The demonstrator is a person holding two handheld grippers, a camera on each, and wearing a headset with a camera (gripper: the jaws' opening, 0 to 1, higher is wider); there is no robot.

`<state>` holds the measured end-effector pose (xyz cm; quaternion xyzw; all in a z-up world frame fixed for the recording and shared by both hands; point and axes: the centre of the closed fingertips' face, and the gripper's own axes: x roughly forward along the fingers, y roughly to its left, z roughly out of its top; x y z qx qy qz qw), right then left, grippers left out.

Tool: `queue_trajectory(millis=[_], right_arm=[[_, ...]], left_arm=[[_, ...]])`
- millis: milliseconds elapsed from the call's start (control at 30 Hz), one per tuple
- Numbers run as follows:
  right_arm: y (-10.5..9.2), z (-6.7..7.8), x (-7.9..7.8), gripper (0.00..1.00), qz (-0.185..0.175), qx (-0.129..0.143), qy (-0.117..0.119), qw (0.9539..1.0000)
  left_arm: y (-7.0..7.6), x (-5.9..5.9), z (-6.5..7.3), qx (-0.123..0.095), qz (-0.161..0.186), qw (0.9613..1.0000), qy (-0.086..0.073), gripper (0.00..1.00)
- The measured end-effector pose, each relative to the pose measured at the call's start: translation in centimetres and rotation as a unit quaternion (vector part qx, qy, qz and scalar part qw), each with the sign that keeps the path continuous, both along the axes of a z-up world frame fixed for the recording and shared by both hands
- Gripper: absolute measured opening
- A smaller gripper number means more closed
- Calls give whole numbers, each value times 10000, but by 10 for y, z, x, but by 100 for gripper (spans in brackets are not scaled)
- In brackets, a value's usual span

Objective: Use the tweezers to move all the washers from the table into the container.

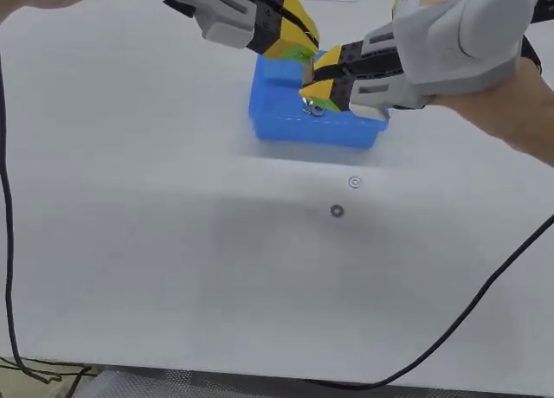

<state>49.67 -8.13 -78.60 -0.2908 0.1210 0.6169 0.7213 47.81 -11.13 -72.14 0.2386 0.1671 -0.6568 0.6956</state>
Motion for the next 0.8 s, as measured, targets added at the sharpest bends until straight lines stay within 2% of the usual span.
queue_trajectory(millis=[300,500,567,733,800], right_arm=[[-1,-18,15,10,-53,-47,107,9999],[-3,-36,27,10,-128,-105,227,9996],[-3,-39,26,10,-131,-130,269,9995],[-4,-48,32,10,-143,-149,314,9993],[-4,-52,34,10,-134,-145,344,9992]], left_arm=[[-1,20,-21,-6,59,9999,136,6],[-2,33,-37,-13,133,9997,210,6],[-3,34,-42,-25,136,9996,258,7],[-3,39,-49,-47,178,9996,220,6],[-3,39,-50,-51,178,9995,256,7]])
